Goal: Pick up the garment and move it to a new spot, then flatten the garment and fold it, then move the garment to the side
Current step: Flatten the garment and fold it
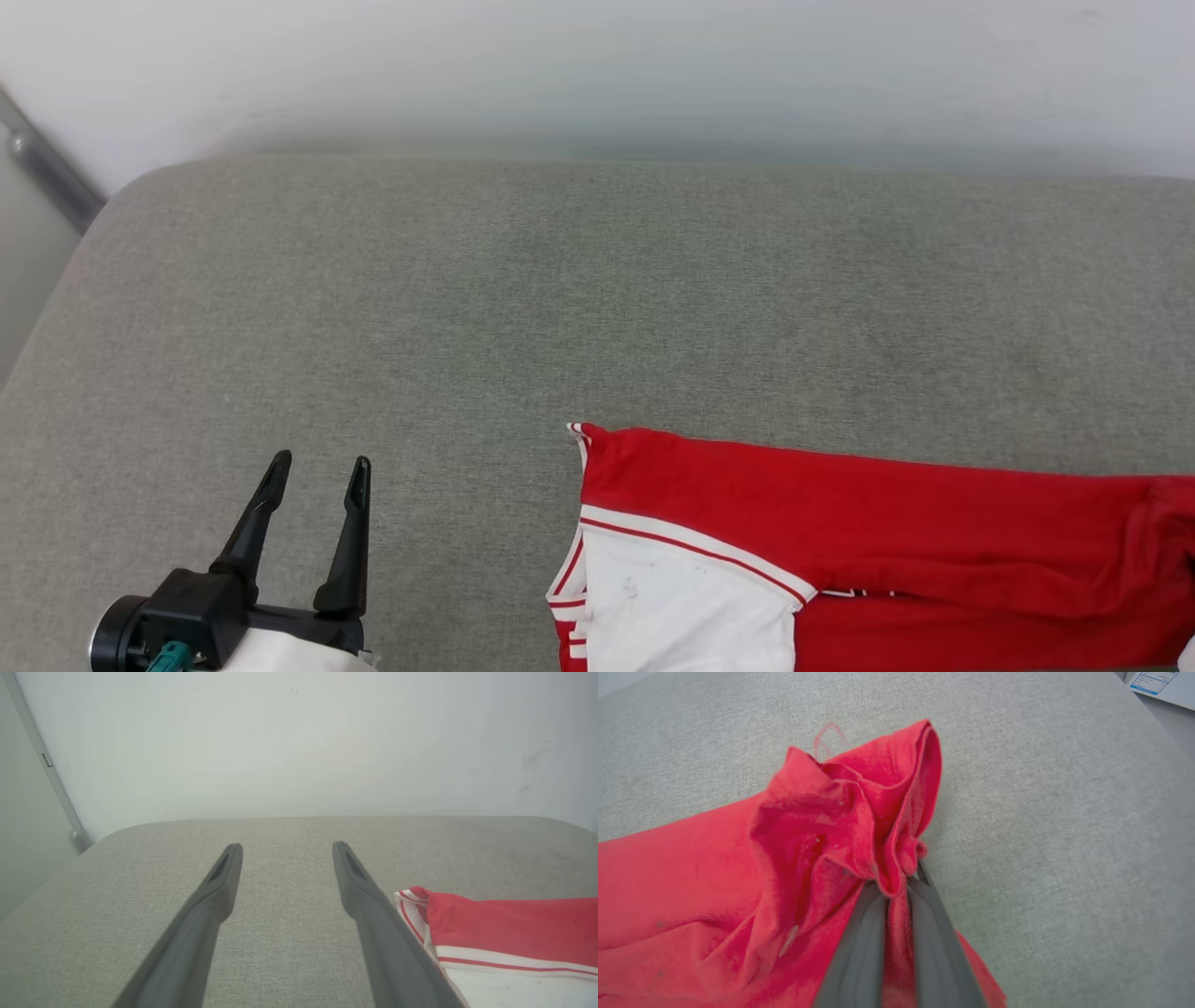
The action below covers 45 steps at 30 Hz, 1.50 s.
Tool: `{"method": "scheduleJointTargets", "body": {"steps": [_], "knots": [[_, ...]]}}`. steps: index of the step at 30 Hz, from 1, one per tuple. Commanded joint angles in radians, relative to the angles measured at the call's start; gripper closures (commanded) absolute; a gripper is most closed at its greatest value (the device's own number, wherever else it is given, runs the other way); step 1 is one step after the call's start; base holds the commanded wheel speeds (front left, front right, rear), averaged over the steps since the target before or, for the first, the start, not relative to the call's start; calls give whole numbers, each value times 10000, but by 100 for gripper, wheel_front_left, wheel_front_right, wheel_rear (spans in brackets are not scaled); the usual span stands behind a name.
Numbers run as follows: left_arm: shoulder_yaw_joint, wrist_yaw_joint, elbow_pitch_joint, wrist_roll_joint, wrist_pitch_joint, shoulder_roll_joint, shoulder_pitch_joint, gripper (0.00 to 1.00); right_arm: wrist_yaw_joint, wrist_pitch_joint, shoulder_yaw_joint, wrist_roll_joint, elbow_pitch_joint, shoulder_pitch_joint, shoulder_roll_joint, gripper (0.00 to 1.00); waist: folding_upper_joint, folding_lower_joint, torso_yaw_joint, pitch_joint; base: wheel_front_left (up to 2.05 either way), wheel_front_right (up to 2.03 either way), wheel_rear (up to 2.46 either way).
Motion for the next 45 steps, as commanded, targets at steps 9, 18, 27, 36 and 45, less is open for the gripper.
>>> {"method": "scheduleJointTargets", "body": {"steps": [9, 18, 27, 36, 45], "knots": [[152, -11, -129, 132, -21, -70, 124, 0, -11, 151, 809, -107, -1202, 170, 34, 100, 0, -1, -353, -147, 0, 0, 0], [-3, -12, -26, 121, -21, -203, 99, 0, -9, 1273, 2551, 233, -3292, 915, 557, 100, 0, -1, -416, -334, 0, 0, 0], [-134, -12, 57, 75, -21, -266, 233, 0, -9, 2746, 3910, 1154, -4283, 759, 2100, 100, 0, -1, 6, -474, 0, 0, 0], [-93, -12, 7, 74, -21, -260, 258, 0, -8, 2569, 5438, 2887, -3775, 220, 2331, 100, 0, -1, 599, -665, 0, 0, 0], [-64, -12, -18, 45, -21, -159, 371, 0, -8, 1693, 6478, 2889, -2431, -265, 2328, 96, 0, -1, 1020, -639, 0, 0, 0]]}}
